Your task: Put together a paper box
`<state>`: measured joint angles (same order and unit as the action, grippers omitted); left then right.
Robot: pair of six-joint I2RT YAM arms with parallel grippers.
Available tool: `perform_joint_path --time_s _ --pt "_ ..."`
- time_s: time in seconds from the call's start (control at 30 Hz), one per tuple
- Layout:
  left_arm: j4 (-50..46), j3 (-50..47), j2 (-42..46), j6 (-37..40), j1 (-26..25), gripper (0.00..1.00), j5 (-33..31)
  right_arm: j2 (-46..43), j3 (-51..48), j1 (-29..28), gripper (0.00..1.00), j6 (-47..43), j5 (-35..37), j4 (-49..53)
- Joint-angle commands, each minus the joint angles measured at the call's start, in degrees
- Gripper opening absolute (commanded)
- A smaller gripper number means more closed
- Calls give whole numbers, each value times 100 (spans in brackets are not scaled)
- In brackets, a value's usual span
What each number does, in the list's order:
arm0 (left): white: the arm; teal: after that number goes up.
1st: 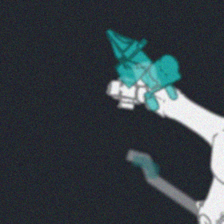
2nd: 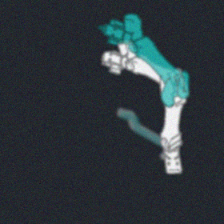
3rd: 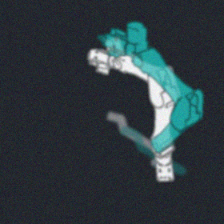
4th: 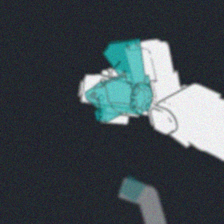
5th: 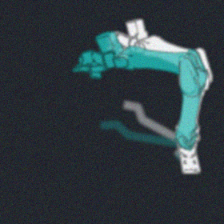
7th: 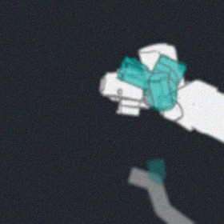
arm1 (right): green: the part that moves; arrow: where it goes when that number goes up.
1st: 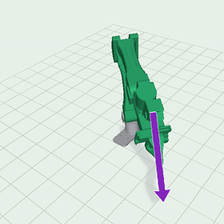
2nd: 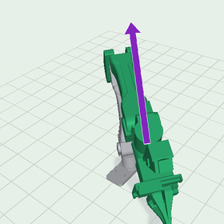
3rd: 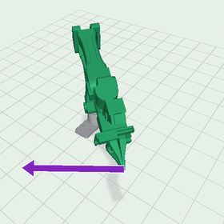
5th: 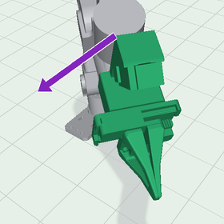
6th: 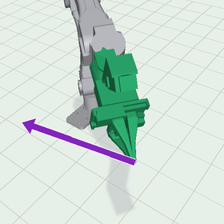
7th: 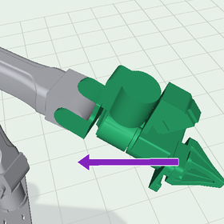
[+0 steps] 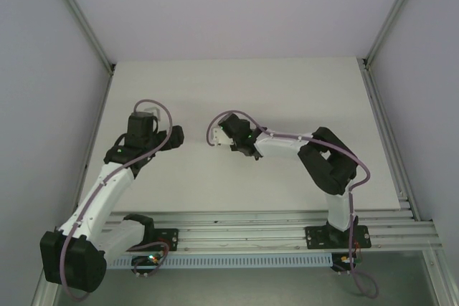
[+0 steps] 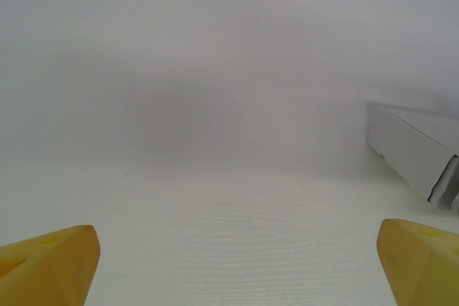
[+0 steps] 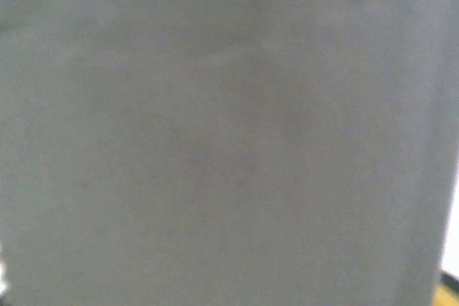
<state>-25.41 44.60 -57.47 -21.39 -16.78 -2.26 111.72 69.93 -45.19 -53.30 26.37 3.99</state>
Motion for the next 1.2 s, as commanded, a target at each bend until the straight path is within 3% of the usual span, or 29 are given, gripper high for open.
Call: perform_joint_path --time_s 0.0,0.17,0.43,0.63,0.87,1.03,1.17 --pt "-87 -53 35 -87 35 100 -21 -65 -122 -125 80 79 96 246" --pt "-23 -41 22 -78 46 100 -25 -482 -348 -235 100 392 -349 854" --pt "123 -43 -93 48 43 100 -36 -1386 -369 -333 100 838 -1305 1998" --pt "503 21 -103 425 47 100 -297 -2463 -846 -95 100 1370 -1678 1292" --pt "2494 -622 -437 1154 250 100 -1391 -3782 -1895 1563 100 3632 -1769 -378" --pt "3888 -1152 -1051 1888 684 100 -1443 -4508 -2894 2958 100 5128 -2091 -1333" --pt "4688 -1440 -1651 1967 994 100 -1353 -4630 -3683 3538 100 5309 -2161 -2121"
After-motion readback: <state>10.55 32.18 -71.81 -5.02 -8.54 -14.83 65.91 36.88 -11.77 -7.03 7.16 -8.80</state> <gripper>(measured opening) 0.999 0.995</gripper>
